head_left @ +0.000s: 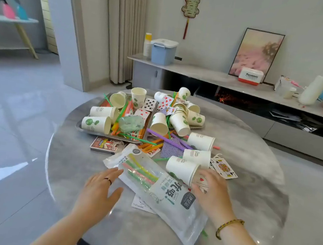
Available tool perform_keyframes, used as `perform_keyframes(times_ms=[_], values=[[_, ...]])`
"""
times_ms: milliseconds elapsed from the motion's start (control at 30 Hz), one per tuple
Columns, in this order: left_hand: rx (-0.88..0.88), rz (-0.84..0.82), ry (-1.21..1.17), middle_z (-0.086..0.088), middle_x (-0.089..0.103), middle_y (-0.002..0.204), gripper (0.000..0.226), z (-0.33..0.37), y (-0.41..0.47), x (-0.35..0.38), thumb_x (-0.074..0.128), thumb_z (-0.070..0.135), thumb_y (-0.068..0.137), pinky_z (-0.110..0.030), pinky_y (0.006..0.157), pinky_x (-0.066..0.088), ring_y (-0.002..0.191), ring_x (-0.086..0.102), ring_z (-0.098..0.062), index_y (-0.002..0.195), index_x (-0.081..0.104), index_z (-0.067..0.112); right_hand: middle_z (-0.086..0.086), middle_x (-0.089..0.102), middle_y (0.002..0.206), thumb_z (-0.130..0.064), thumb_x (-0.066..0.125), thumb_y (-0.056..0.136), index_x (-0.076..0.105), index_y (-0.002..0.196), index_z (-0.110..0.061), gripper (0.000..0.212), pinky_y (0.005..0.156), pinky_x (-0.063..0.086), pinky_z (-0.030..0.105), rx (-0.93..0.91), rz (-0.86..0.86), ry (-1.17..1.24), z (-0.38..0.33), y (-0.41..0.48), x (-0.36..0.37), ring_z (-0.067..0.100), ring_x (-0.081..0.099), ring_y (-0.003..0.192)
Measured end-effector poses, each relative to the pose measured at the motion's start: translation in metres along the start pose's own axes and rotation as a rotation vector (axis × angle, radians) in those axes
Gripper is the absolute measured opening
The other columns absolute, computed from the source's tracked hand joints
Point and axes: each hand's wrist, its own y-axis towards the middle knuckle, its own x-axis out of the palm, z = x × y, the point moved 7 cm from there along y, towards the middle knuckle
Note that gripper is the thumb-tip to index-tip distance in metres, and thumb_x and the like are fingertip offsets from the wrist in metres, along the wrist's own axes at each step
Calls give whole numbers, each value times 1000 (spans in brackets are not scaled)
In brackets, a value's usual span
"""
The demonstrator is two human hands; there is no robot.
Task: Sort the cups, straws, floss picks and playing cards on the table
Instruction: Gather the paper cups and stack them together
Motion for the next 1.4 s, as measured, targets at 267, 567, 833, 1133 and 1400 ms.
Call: perform_keyframes(times_ms=[267, 567, 833, 1133, 1400], values=[[191, -41, 146, 10, -2, 154, 58, 42, 22, 9, 32, 47, 94, -27, 114, -5, 142, -2, -9, 144, 5, 34, 4, 15, 149, -30, 61, 84, 24, 141, -21, 68, 104, 13, 18, -26, -21, -132, 2, -4, -7, 23, 13, 137], [218, -146, 118, 21, 4, 150, 75, 51, 79, 50, 25, 66, 77, -21, 109, -8, 140, 3, -4, 143, 3, 37, 11, 53, 125, -48, 50, 64, 45, 124, -17, 67, 96, 36, 34, -226, 127, -79, -12, 53, 17, 18, 30, 113], [408, -222, 124, 25, 1, 147, 79, 98, 113, 66, 52, 49, 85, -17, 104, -14, 140, -2, -1, 142, -2, 38, -2, 19, 151, -6, 52, 86, 36, 137, -18, 55, 108, 7, 17, -105, 8, -27, 30, 105, 5, 16, 12, 139], [511, -368, 267, 12, 14, 151, 94, 136, 128, 112, 62, 42, 80, -24, 112, -4, 138, 11, -8, 144, -6, 32, -4, 38, 137, -24, 63, 83, 42, 132, -20, 53, 98, 20, 12, -120, -150, -91, 53, 120, 9, 14, 30, 129], [376, -261, 62, 16, 38, 133, 75, 122, 132, 108, 67, 45, 73, -23, 103, 27, 122, 35, -7, 135, 26, 37, -1, 47, 124, -27, 72, 72, 44, 123, -19, 59, 90, 40, 25, 90, -154, -73, 75, 107, -4, 16, 45, 113]])
